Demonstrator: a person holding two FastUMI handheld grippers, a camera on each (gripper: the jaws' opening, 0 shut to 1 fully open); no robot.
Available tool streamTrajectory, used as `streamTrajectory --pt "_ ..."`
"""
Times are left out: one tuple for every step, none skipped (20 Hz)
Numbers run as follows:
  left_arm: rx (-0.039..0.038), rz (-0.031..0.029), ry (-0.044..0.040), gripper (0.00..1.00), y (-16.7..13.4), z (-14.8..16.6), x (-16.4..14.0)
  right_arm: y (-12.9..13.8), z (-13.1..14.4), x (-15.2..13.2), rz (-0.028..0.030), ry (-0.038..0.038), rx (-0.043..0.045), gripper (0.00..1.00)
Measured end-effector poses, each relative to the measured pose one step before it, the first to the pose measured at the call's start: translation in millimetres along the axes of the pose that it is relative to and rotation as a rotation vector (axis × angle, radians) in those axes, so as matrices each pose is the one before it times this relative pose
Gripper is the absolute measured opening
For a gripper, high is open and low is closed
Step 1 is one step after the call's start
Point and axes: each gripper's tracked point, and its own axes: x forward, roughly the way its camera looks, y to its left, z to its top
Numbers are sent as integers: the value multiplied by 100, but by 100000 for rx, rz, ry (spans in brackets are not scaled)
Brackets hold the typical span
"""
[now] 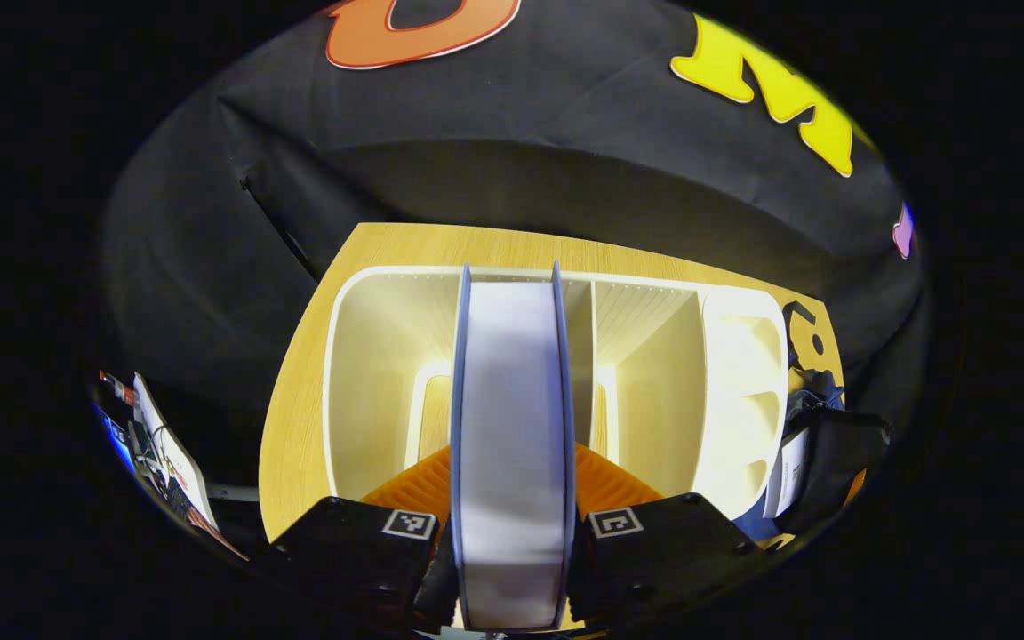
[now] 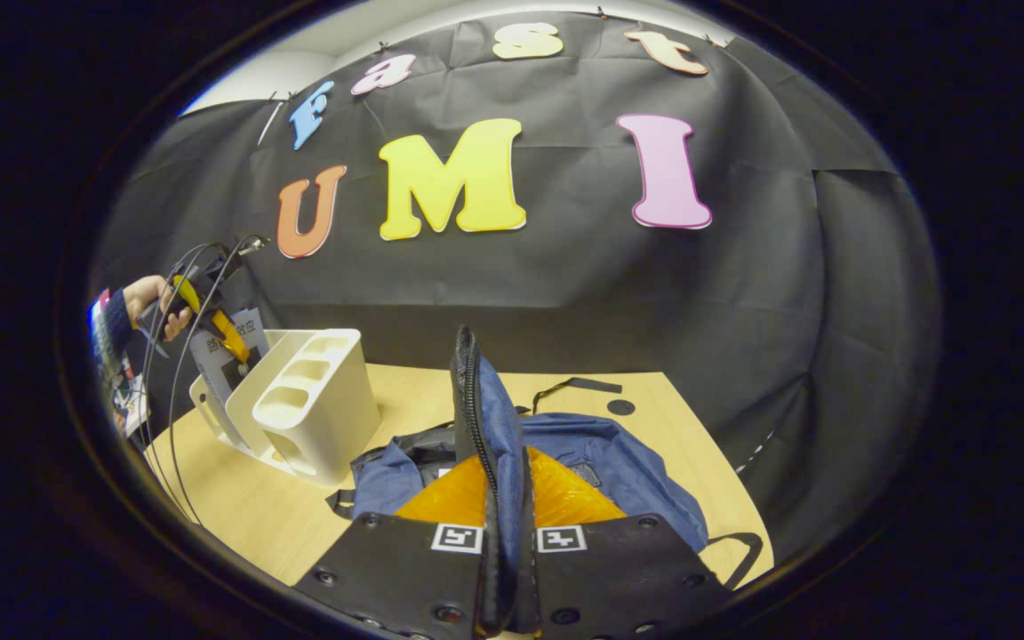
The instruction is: Open the schoolbag, grab two books from the bookshelf and put them into the schoolbag.
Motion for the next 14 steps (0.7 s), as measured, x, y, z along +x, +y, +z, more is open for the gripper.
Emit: streamTrajectory --pt "-14 -688 -698 48 -177 -28 -519 37 -5 31 -108 109 -335 7" --pt "216 -379 -807 48 19 -191 -623 12 -16 -26 -68 23 -321 7" --pt "-627 531 -1146 48 114 -74 -626 37 0 59 -306 342 -316 8" --pt "-1442 384 -1256 48 -107 -194 -803 -20 -86 52 -257 224 -405 7" --pt "-1345 -882 -1140 48 -241 -306 -747 26 30 13 -130 130 -392 8" --pt "-1524 -1121 -258 47 -201 -570 -763 139 -13 44 165 52 -788 7" --pt "-1624 -937 -229 48 -155 -648 -735 -24 29 20 -111 142 -1136 7" --pt "-1163 339 -343 48 80 -782 -531 -72 -62 99 -243 142 -1010 5" --pt "-1006 49 -270 48 50 -896 -490 19 -3 44 93 258 -722 8" --pt "-480 -494 113 48 -7 -1125 -505 219 49 78 236 -237 -295 8" --pt "-521 -21 -476 48 203 -862 -461 96 -11 -1 267 39 0 7" --pt "-410 82 -409 48 367 -664 -601 56 -214 100 215 138 303 7" --pt "-161 246 -347 48 371 -750 -556 68 -89 50 200 123 169 7" --pt "-150 249 -243 48 299 -957 -385 15 -195 52 11 276 29 7"
